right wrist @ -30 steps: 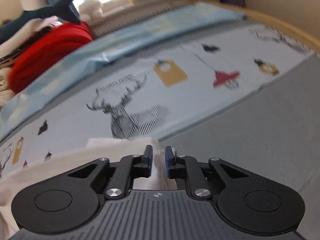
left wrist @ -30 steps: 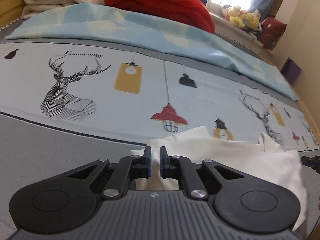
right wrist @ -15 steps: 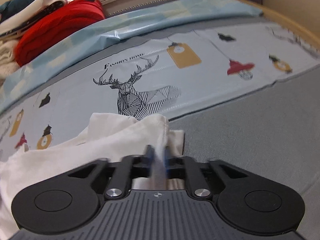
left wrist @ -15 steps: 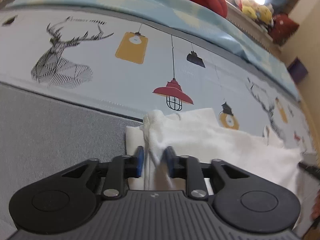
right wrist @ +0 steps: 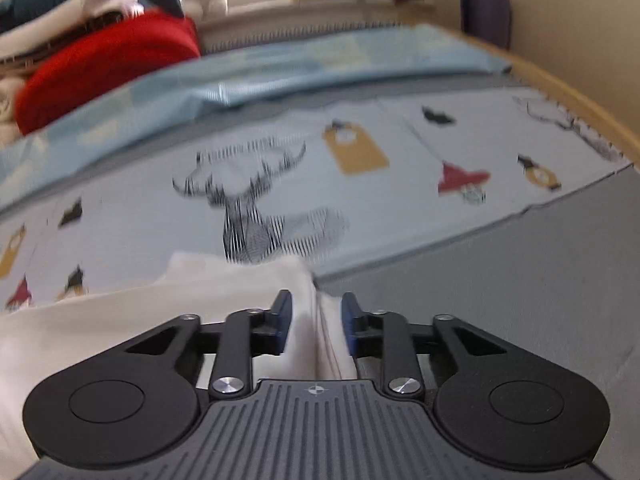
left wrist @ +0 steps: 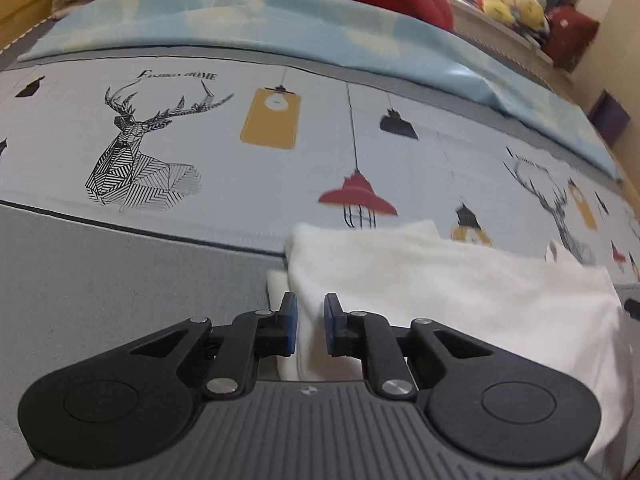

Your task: Fold small clothes

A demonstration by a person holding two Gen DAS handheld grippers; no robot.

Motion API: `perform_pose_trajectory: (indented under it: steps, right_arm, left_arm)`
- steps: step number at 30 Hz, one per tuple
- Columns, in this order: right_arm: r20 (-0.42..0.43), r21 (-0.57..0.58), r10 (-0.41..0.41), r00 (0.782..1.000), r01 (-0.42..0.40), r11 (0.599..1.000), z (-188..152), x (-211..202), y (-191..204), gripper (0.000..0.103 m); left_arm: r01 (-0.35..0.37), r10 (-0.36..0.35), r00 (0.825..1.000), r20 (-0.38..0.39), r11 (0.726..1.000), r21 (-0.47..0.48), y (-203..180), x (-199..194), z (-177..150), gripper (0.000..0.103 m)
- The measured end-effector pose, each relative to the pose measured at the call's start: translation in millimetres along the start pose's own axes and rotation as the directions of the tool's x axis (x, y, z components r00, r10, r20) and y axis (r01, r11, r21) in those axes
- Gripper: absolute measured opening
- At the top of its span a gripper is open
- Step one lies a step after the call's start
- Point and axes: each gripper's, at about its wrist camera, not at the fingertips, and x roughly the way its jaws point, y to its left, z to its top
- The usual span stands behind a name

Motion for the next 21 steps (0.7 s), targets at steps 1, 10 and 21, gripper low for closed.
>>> perform_pose_trajectory:
  steps: [1,10,21]
  right_arm:
    - [-0.009,-0.005,0.013,1.000,-0.013,1.000,-1.1,-2.3,-1.6,0.034]
    - [-0.231,-0.020,0.102,0.968,-0.110,0.994,-40.8,-27.7,-19.9,0.035]
    - [-0.229,0.048,0.138,0.963,-0.130,0.990,-71.3,-90.1,-38.7,0.004]
  left_arm:
    - [0.014,-0.014,1.000,-0.008,1.000,0.003,0.2,-4.0,-1.7,0.018]
    - [0.076,-0.065,0.944,-0.323,0.997,0.021,7.4,-26.1,-59.8,0.022]
    - [0.068,-0.045,0.964,-0.260,0.994,0.080,7.7,-73.6,-99.4,0.003]
